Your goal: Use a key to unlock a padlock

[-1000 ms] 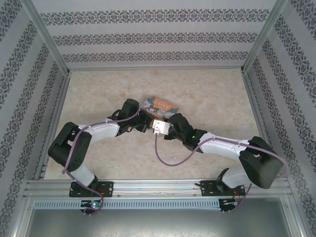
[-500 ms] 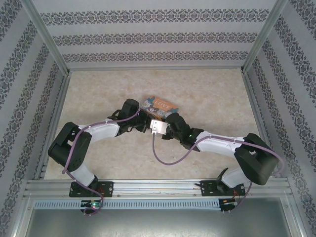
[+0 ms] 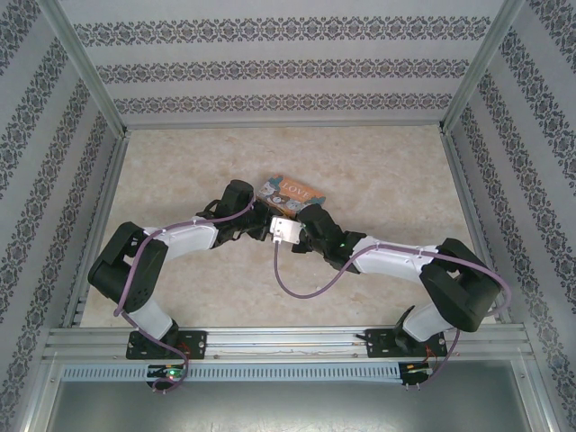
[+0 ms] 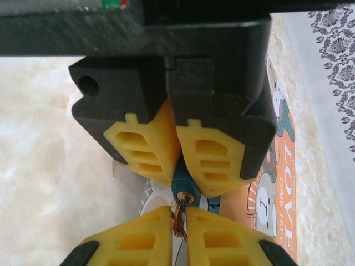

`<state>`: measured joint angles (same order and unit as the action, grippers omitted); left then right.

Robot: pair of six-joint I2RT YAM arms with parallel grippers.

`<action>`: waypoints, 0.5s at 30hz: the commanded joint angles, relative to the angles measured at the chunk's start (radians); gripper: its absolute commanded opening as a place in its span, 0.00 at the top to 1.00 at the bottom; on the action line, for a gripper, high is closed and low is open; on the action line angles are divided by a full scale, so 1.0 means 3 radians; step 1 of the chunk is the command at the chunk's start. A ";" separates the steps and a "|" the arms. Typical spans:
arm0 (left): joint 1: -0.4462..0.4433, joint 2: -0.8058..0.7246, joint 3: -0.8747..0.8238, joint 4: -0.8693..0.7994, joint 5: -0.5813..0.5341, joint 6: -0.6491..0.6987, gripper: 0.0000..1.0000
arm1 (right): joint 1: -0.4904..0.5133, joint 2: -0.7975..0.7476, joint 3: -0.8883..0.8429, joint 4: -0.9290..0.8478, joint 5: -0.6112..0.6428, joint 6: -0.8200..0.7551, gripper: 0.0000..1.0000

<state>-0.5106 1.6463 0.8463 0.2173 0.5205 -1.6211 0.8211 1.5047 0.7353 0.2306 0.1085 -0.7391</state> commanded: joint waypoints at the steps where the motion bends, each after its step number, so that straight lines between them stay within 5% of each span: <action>1: -0.0053 0.0014 -0.0003 0.0209 0.0137 -0.0036 1.00 | 0.0039 0.0056 0.0095 0.0060 -0.0005 0.0028 0.93; 4: -0.0049 0.0019 -0.0005 0.0227 0.0144 -0.0045 1.00 | 0.0039 0.0066 0.0090 0.0078 0.0021 0.0077 1.00; 15: -0.0050 0.0045 -0.0047 0.0309 0.0162 -0.0098 1.00 | 0.0045 0.0032 0.0007 0.0220 0.0071 0.0464 1.00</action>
<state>-0.5106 1.6569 0.8421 0.2390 0.5167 -1.6299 0.8230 1.5097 0.7361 0.2310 0.1162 -0.6685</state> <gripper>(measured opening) 0.109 0.043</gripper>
